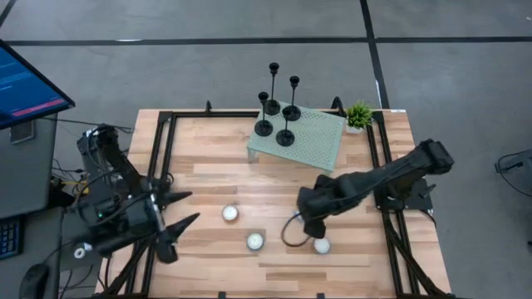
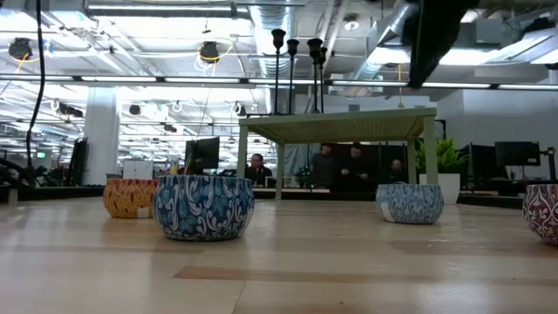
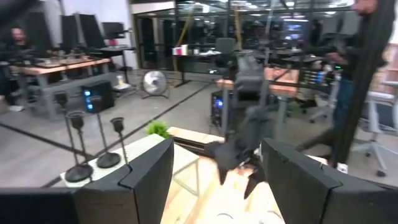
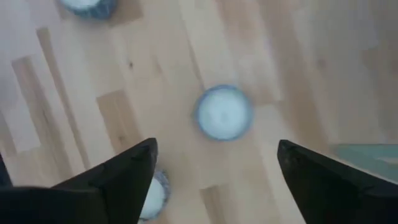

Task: Pick & Place candle stick holders
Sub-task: Put the light blue scented candle on the shelf

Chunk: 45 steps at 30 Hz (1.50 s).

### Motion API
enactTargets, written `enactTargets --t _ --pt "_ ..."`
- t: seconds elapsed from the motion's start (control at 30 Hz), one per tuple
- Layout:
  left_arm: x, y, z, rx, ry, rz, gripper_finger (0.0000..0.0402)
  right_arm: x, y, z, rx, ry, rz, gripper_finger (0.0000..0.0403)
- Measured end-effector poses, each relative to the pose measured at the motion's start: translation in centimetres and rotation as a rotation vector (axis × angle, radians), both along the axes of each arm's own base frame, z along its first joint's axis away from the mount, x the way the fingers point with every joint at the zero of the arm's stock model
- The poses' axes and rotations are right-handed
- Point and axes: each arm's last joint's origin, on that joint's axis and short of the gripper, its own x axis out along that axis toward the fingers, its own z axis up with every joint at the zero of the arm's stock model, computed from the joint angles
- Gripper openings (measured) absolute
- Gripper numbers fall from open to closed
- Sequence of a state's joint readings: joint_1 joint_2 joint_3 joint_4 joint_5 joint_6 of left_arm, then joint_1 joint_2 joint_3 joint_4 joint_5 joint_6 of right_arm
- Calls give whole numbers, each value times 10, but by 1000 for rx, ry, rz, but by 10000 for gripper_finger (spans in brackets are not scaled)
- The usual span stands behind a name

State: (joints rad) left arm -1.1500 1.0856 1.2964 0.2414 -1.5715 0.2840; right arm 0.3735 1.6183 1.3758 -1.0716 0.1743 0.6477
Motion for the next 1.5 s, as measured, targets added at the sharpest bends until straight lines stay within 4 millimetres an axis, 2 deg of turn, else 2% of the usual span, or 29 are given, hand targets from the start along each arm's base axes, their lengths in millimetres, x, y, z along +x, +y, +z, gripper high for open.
enactTargets --t 0.17,0.3,0.43,0.57,0.73,1.13,1.5 --pt "-9 -6 0 3 1 -56 242 26 -10 -35 56 106 -18 350" --pt "-12 -8 -1 5 2 -75 241 38 -15 -61 33 185 -34 367" --pt "-13 -9 -1 5 2 -86 241 47 -16 -78 29 212 -26 377" --pt "-14 -9 -1 5 2 -87 241 53 -14 -88 44 207 0 382" --pt "-14 -9 -1 4 2 -86 241 51 -19 -96 28 249 -6 382" --pt "-14 -8 0 1 0 -86 241 50 -26 -90 22 243 19 382" --pt "-18 6 6 -37 -15 -83 241 36 -36 -123 47 316 11 382"
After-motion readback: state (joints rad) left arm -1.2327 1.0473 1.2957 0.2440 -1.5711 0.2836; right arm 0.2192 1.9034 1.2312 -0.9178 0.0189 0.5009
